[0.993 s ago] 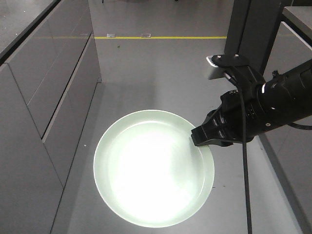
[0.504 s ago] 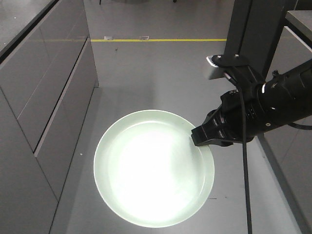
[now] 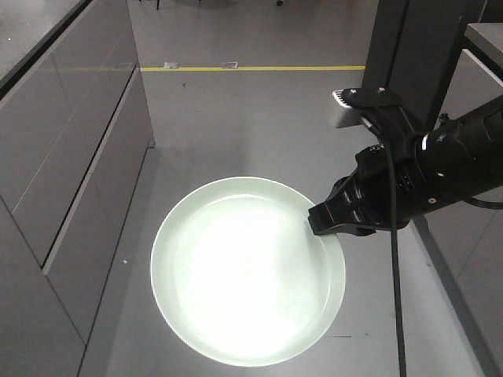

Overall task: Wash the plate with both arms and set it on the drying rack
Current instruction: 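Continue driving and turn toward the kitchen counter with the plate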

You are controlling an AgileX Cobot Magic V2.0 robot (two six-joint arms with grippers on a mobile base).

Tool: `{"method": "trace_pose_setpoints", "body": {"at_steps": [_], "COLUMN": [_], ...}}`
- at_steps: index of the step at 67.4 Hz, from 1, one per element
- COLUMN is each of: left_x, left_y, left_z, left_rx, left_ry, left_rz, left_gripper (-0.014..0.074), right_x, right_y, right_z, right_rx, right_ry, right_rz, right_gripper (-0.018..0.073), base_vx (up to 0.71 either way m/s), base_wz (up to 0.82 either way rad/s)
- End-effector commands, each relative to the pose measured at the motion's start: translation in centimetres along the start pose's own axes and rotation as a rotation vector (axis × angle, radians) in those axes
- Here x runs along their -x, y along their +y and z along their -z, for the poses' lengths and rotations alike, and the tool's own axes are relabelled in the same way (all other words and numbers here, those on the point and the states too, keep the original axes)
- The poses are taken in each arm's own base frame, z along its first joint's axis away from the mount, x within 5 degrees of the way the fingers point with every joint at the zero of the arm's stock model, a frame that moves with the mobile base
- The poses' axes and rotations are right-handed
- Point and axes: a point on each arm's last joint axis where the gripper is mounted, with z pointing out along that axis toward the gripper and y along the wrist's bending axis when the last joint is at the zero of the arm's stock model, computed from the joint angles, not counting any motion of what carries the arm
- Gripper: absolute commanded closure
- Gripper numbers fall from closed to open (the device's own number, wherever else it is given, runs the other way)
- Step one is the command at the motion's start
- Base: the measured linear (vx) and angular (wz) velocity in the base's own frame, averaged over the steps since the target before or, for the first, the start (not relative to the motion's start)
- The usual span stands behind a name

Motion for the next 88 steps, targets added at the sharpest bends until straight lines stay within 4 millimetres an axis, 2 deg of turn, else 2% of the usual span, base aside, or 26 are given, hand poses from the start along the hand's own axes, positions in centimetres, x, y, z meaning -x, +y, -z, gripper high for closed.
{"method": "trace_pose_setpoints", "body": {"at_steps": [1, 88], "left_x": [1.67, 1.67], "left_y": [-0.1, -0.1], "left_z": [0.27, 0.27], "left_rx": [-0.006, -0.006], "left_ry": [-0.118, -0.118], "left_rz": [0.009, 0.009], "left_gripper": [0.0603, 0.0603], "right_x": [0.81, 0.81], "right_y": [0.8, 0.8], "right_z": [1.68, 1.68], "right_rx": [0.01, 0.01], "right_ry": [-0.099, -0.099], "right_rz": [0.012, 0.012], "right_gripper": [0.0561, 0.0561], "base_vx": [0.11, 0.1], "base_wz": [-0.01, 0.0]}}
